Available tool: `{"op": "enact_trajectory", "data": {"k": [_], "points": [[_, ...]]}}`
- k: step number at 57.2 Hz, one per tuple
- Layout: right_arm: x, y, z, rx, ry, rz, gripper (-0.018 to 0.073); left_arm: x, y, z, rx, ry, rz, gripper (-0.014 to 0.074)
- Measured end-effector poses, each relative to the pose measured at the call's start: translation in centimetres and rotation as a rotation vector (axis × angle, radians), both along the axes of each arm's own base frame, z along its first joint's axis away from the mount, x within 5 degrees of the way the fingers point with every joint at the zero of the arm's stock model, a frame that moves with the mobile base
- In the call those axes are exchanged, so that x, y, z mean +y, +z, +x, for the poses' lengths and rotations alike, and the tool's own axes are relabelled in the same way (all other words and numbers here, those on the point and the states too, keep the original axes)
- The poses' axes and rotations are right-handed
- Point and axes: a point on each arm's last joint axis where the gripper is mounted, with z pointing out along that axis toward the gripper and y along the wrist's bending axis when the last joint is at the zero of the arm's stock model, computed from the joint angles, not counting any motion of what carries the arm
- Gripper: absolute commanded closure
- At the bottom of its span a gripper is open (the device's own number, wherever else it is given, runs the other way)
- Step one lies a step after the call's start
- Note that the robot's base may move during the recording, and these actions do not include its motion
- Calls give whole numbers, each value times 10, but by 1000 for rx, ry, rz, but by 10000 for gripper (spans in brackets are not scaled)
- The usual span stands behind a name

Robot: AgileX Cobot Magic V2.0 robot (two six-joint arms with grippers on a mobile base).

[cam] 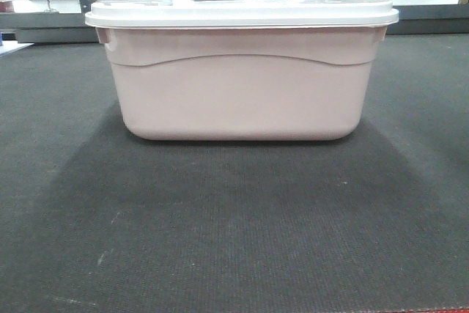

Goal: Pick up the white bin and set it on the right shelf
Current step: 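Close both grippers on the bin's lid rim at opposite ends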

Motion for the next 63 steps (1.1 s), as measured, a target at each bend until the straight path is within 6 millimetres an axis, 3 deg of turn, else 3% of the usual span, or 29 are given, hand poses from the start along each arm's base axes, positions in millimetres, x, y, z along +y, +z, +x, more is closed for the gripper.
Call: {"op": "enact_trajectory", "data": {"k": [17,22,29,35,46,63], "points": [[11,61,35,150,117,161,-66,-17,46,69,179,-148,-7,43],[8,73,51,204,131,193,-66,-13,51,87,193,-190,-44,43],[-4,75,78,305,167,225,-66,-5,45,112,228,-274,-147,43],[-14,64,102,379,273,261,-66,5,30,131,263,-352,-251,43],[-43,25,147,414,490,457,-66,25,-7,170,307,-449,-476,43],[-76,-50,210,389,550,688,-66,37,-63,218,287,-479,-725,43]]}}
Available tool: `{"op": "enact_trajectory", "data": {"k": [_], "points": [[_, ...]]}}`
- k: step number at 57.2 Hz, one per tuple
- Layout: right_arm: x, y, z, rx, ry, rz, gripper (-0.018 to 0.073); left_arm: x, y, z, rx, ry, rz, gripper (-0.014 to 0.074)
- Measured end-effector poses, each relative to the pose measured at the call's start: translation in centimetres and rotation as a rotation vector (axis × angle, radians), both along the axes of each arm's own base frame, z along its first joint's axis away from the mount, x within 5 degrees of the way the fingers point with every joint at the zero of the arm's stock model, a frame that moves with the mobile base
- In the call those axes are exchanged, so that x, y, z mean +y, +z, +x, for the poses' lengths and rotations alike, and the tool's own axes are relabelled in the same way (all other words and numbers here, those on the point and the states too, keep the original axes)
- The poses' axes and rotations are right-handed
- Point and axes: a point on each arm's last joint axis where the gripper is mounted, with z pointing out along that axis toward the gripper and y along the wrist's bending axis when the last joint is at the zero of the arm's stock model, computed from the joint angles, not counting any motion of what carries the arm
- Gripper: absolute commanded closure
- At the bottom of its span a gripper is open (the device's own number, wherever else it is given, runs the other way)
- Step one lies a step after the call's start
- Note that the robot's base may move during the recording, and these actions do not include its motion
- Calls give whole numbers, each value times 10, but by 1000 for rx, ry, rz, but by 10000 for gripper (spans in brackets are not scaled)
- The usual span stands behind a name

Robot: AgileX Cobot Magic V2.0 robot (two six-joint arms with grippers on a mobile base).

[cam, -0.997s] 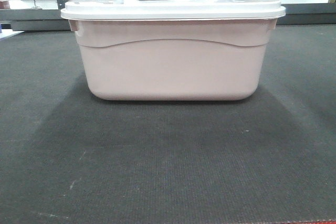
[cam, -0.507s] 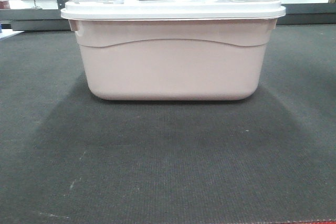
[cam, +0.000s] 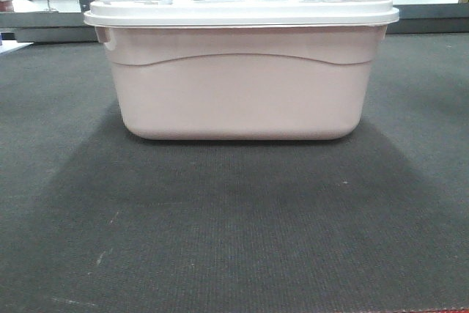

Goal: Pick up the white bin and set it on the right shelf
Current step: 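Close both grippers on the bin's lid rim at opposite ends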

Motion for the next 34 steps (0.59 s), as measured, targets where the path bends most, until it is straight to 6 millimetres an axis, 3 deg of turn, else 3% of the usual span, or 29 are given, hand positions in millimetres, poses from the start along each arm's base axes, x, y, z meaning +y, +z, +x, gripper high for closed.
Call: {"op": "enact_trajectory", "data": {"k": [10,15,24,34], "points": [[-4,-43,24,49,-9,70,-66,4,-35,22,51,37,-105,43],[2,-54,32,60,-9,104,-66,6,-48,29,78,60,-150,43],[26,-63,43,48,27,151,-66,-1,-60,37,103,75,-208,43],[57,-62,46,31,101,154,-66,-25,-57,39,103,42,-247,43]]}}
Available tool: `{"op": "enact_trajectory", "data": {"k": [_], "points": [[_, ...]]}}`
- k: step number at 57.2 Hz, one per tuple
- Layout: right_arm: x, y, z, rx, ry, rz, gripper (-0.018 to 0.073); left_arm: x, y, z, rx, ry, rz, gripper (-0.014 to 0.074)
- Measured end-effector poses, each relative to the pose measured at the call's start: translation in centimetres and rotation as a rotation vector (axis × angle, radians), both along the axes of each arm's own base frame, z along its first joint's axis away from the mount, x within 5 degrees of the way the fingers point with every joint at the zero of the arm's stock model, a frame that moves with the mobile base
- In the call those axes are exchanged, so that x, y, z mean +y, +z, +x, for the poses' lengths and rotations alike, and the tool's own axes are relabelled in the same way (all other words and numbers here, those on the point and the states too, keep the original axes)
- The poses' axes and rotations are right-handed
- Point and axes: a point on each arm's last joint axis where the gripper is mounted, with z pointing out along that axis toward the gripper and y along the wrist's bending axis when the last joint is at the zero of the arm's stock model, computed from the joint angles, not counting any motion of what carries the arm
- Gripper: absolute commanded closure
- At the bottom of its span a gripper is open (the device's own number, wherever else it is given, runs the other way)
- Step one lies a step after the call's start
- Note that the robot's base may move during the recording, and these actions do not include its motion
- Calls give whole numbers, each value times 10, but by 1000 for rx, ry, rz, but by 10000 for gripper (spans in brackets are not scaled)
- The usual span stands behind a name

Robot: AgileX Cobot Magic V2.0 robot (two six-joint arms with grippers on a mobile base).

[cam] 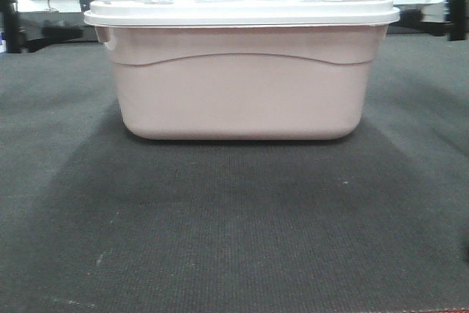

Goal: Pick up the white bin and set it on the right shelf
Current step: 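Close both grippers on the bin's lid rim at opposite ends, then lift the pink bin off the table with both grippers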

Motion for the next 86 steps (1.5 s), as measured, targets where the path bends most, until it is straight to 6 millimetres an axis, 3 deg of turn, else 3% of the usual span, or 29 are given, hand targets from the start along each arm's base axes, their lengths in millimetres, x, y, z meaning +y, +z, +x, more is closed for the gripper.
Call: {"op": "enact_trajectory", "data": {"k": [20,28,34,43,53,74,86], "points": [[26,-1,3,3,32,-13,-61,-41,2,-2,-3,-77,-28,44],[27,-2,4,1,19,-26,73,-45,3,-2,-4,-76,-24,103],[26,-3,5,5,3,-34,254,-47,1,-1,0,-66,-18,207],[22,-3,7,9,-23,-22,495,-48,-1,1,6,-48,-9,465],[19,-3,8,10,-43,-25,501,-49,-2,4,11,-27,-28,734],[17,4,13,-5,-101,71,501,-53,2,5,5,-22,-47,713],[17,21,7,-43,-110,69,501,-53,20,7,-40,-23,-51,713]]}}
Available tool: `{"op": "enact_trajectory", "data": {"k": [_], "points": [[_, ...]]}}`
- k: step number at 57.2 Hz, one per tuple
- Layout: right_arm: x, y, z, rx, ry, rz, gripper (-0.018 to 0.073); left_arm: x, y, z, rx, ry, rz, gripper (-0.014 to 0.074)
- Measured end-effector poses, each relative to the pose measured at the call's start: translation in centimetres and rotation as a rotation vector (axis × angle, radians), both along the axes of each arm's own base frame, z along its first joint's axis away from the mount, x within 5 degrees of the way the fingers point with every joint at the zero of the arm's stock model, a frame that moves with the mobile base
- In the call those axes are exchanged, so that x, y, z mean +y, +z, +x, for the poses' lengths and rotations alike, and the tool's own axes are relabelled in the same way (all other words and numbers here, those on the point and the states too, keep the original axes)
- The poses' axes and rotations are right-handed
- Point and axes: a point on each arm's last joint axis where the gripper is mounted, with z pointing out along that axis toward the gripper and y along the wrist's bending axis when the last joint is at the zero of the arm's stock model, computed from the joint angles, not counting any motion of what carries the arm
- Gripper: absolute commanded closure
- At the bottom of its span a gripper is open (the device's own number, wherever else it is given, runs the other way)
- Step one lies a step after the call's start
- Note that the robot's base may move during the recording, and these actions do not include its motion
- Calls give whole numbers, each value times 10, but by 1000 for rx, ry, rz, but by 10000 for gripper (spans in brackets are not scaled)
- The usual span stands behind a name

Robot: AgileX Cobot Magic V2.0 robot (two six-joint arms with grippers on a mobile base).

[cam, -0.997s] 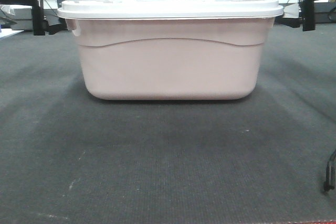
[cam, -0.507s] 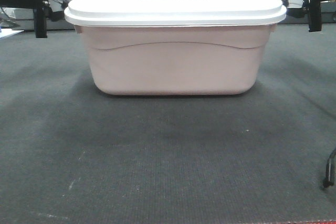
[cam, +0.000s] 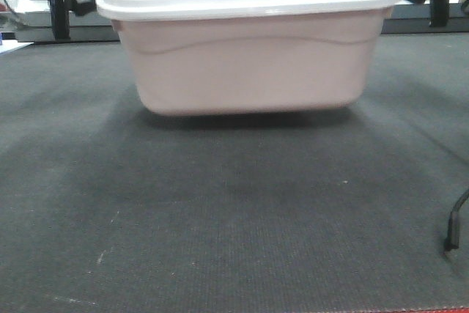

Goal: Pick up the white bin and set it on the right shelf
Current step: 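Lift the pink bin off the table with both grippers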

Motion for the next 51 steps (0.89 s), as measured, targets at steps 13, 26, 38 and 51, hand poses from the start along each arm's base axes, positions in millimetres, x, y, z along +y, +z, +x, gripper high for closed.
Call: {"op": "enact_trajectory", "data": {"k": [13,26,38,51], "points": [[0,42,-16,-83,-26,4,501,-5,45,-12,-100,2,-5,713],[2,79,-34,-159,-53,6,501,-6,87,-33,-175,15,-15,713],[5,106,-49,-216,-61,15,501,-6,123,-55,-236,28,-29,713],[7,131,-67,-267,-71,19,501,-5,153,-77,-292,39,-37,713]]}}
